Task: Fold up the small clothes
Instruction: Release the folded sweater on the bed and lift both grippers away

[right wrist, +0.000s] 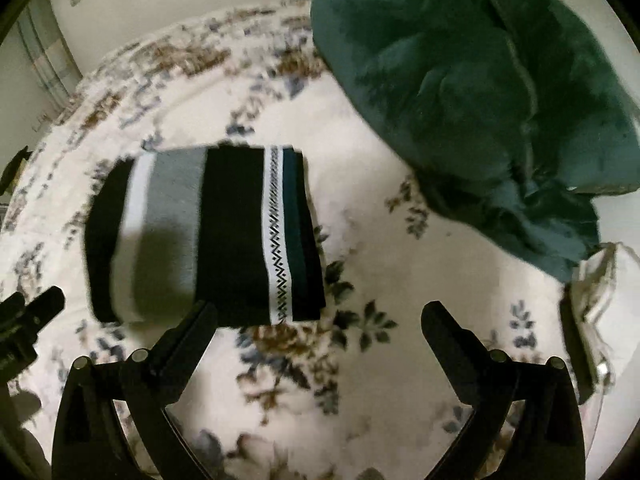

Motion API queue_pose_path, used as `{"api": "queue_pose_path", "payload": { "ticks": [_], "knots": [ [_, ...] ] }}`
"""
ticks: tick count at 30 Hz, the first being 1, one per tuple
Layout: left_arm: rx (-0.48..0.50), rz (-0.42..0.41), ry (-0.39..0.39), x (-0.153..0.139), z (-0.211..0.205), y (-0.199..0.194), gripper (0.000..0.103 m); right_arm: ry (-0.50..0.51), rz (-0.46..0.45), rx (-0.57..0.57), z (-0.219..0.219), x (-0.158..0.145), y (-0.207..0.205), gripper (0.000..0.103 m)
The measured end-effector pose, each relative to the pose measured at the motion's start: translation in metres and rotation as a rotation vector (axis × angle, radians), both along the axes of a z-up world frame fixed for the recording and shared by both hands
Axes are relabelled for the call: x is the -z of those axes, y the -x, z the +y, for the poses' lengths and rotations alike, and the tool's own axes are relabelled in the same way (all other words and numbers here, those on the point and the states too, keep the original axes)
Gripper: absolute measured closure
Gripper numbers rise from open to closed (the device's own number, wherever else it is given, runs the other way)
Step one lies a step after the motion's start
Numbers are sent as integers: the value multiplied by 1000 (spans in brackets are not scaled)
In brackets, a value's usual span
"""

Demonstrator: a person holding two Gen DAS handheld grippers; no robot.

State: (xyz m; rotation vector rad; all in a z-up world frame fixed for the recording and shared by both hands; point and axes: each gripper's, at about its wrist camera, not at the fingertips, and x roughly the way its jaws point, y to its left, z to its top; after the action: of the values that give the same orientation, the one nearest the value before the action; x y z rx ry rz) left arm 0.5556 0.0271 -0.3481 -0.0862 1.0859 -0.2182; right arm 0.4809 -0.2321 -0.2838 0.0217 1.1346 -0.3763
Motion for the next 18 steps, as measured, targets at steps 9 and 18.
{"api": "queue_pose_path", "payload": {
  "ticks": [9, 18],
  "knots": [
    [-45, -100, -14, -120, 14, 90, 0, 62, -132, -37, 48, -150, 92, 0],
    [-67, -198, -11, -230, 39, 187, 0, 100, -264, -65, 84, -299, 198, 0]
  ]
}}
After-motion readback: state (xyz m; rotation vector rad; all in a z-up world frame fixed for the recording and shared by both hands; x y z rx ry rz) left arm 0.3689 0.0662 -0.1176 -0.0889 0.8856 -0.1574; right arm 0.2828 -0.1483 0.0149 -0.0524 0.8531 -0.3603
